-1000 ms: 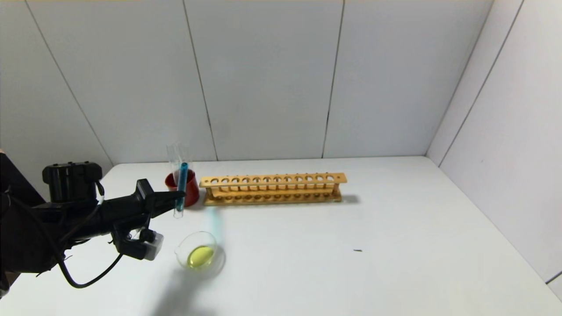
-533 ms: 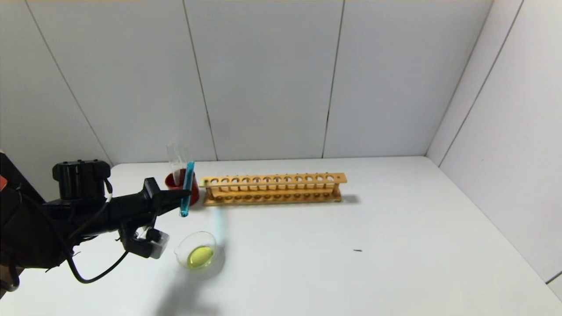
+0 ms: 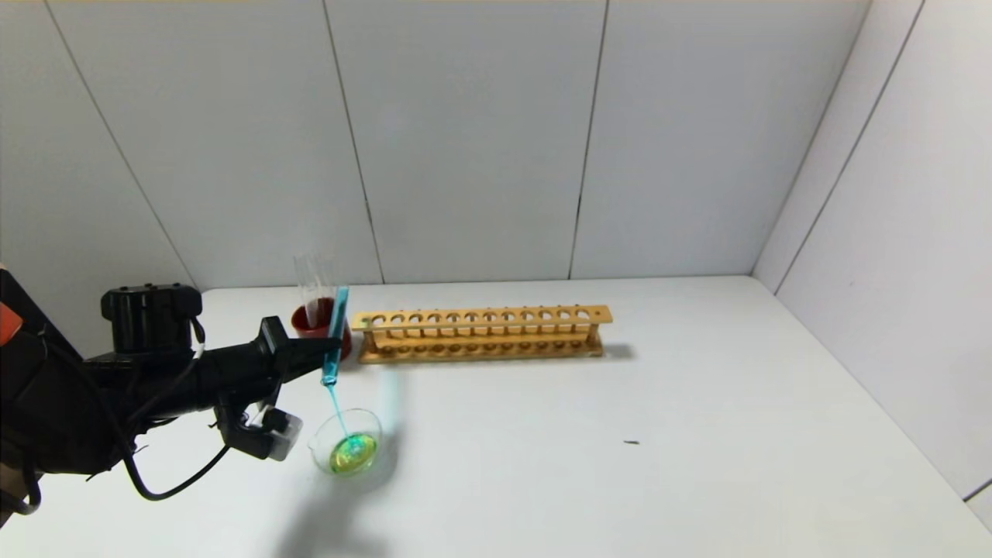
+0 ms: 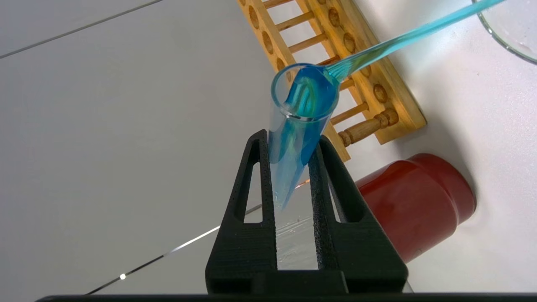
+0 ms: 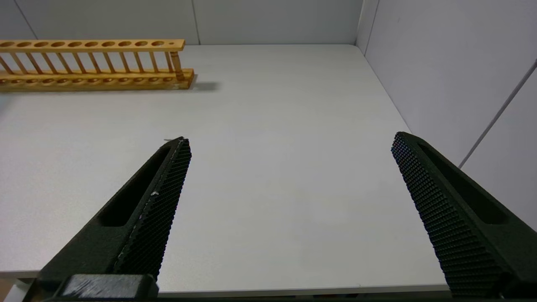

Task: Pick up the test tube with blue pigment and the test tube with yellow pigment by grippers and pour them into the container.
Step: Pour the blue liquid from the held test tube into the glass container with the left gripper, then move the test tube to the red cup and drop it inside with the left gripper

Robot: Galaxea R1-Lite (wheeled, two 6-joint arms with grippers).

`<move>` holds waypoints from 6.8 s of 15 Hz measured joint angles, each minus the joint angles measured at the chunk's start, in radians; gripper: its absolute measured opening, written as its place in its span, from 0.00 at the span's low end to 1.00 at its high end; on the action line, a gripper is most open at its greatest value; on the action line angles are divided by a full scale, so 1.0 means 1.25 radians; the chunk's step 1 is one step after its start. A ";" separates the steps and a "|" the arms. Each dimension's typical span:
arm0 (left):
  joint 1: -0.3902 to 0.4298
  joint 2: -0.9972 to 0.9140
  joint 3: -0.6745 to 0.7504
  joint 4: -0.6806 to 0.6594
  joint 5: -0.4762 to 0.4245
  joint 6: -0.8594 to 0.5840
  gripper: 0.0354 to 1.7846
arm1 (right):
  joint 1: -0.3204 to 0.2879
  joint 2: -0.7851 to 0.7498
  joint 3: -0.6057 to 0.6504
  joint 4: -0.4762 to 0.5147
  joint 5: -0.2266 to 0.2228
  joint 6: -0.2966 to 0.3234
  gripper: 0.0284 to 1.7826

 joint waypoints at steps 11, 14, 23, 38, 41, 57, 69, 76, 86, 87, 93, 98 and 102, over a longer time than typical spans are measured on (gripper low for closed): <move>-0.001 -0.016 0.010 -0.037 0.006 0.071 0.15 | 0.000 0.000 0.000 0.000 0.000 0.000 0.98; -0.002 -0.021 0.018 -0.037 0.005 0.082 0.15 | 0.000 0.000 0.000 0.000 0.000 0.000 0.98; -0.003 -0.028 0.052 -0.081 0.012 0.151 0.15 | 0.000 0.000 0.000 0.000 0.000 0.000 0.98; -0.038 -0.015 0.254 -0.475 0.057 0.180 0.15 | 0.000 0.000 0.000 0.000 0.000 0.000 0.98; -0.062 0.021 0.282 -0.504 0.068 0.205 0.15 | 0.000 0.000 0.000 0.000 0.000 0.000 0.98; -0.081 0.028 0.280 -0.505 0.104 0.307 0.15 | 0.000 0.000 0.000 0.000 0.000 0.000 0.98; -0.152 -0.016 0.232 -0.505 0.335 -0.211 0.15 | 0.000 0.000 0.000 0.000 0.000 0.000 0.98; -0.227 -0.120 0.174 -0.365 0.612 -0.595 0.15 | 0.000 0.000 0.000 0.000 0.000 0.000 0.98; -0.380 -0.282 0.006 -0.080 0.885 -1.145 0.15 | 0.000 0.000 0.000 0.000 0.000 0.000 0.98; -0.379 -0.289 0.001 -0.072 0.885 -1.171 0.15 | 0.000 0.000 0.000 0.000 0.000 0.000 0.98; -0.327 -0.320 -0.023 -0.017 0.872 -1.347 0.15 | 0.000 0.000 0.000 0.000 0.000 0.000 0.98; -0.157 -0.312 -0.070 -0.007 0.740 -1.493 0.15 | 0.000 0.000 0.000 0.000 0.000 0.000 0.98; -0.117 -0.260 -0.101 -0.017 0.688 -1.585 0.15 | 0.000 0.000 0.000 0.000 0.000 0.000 0.98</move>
